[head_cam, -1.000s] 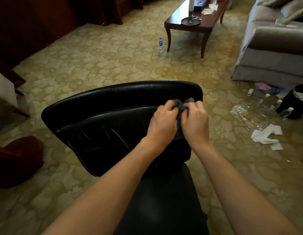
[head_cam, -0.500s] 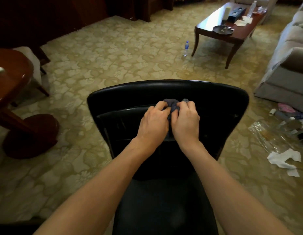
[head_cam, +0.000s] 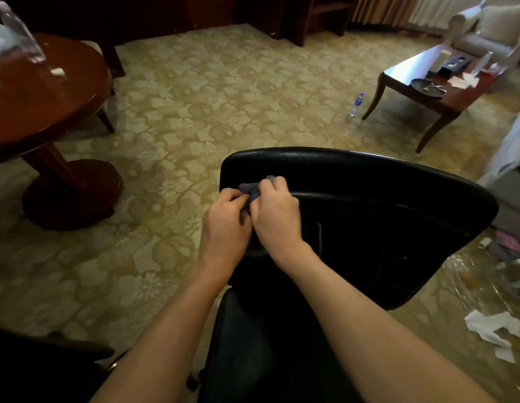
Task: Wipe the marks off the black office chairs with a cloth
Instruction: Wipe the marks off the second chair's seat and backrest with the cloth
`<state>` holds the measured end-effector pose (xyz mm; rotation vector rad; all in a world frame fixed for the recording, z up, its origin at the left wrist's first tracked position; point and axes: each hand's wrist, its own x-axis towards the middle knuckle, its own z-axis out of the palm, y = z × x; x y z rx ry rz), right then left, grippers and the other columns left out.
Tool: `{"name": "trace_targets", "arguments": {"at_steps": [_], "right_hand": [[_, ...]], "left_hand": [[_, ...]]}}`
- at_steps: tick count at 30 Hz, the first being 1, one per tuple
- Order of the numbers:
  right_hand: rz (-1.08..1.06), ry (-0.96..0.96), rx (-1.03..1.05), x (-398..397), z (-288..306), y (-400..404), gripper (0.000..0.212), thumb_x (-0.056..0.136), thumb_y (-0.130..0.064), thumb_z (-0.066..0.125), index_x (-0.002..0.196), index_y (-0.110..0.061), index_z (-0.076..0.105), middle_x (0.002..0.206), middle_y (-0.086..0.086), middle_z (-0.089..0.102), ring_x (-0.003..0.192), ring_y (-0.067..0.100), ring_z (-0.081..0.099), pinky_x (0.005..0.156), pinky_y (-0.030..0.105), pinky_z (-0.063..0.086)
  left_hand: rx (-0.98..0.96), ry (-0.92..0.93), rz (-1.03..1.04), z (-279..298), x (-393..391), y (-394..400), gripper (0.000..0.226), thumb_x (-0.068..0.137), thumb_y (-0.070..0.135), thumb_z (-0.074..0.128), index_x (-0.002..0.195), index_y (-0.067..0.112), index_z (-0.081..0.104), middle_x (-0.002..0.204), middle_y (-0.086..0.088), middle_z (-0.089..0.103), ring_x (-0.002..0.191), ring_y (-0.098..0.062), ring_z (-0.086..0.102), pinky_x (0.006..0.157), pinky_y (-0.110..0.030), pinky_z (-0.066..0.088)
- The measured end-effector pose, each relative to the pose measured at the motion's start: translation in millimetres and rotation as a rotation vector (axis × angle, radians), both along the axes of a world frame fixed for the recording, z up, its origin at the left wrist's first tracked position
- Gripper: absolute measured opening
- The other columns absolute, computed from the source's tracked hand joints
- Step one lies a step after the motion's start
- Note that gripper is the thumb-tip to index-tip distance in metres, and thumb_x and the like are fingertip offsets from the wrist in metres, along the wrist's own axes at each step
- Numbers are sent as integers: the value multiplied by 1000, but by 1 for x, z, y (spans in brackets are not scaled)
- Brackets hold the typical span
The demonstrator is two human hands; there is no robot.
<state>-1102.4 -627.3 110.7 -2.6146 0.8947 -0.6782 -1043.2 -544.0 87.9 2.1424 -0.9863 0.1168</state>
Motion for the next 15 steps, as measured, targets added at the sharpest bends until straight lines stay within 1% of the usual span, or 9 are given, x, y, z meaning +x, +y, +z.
{"name": "trace_targets", "arguments": {"at_steps": [2, 4, 6, 9, 11, 15], "right_hand": [[62, 13, 16, 15, -1, 11, 11, 88, -12, 59, 94, -3, 61, 105, 18, 56, 69, 42, 62, 54, 39, 43], [83, 67, 47, 24, -1, 18, 14, 93, -14, 53, 102, -4, 60, 114, 16, 53, 79, 40, 62, 59, 36, 38], [100, 88, 38, 21, 0, 16, 17, 96, -15, 52, 106, -4, 60, 116, 15, 52, 82, 39, 62, 61, 35, 36], [126, 83, -35, -1, 5, -5, 19, 93, -13, 56, 105, 0, 62, 107, 17, 55, 73, 41, 62, 55, 36, 38], [128, 81, -69, -19, 9, -24, 18, 92, -12, 58, 102, 1, 63, 104, 18, 56, 68, 40, 62, 52, 36, 39], [27, 40, -28, -59, 14, -64, 18, 94, -16, 55, 99, -3, 66, 102, 14, 53, 69, 35, 60, 54, 33, 32]], "left_hand": [[-25, 73, 74, -1, 3, 14, 19, 87, 6, 66, 103, 5, 75, 101, -7, 69, 85, -22, 64, 73, -27, 47], [-55, 169, 141, 1, 3, 20, 20, 91, 10, 64, 107, 8, 75, 103, -5, 69, 88, -18, 63, 75, -20, 41], [-84, 201, 178, 3, -1, 17, 22, 92, 12, 64, 111, 8, 74, 106, -7, 69, 94, -18, 64, 79, -19, 40], [-120, 181, 186, 5, -15, -3, 26, 88, 9, 67, 113, 4, 73, 110, -8, 69, 98, -20, 63, 82, -15, 38], [-128, 155, 166, 6, -28, -23, 27, 86, 4, 66, 112, 2, 72, 108, -9, 66, 95, -21, 62, 81, -13, 36], [-75, 120, 102, 15, -61, -70, 22, 87, 8, 63, 106, 4, 72, 108, -7, 61, 91, -22, 60, 77, -20, 37]]}}
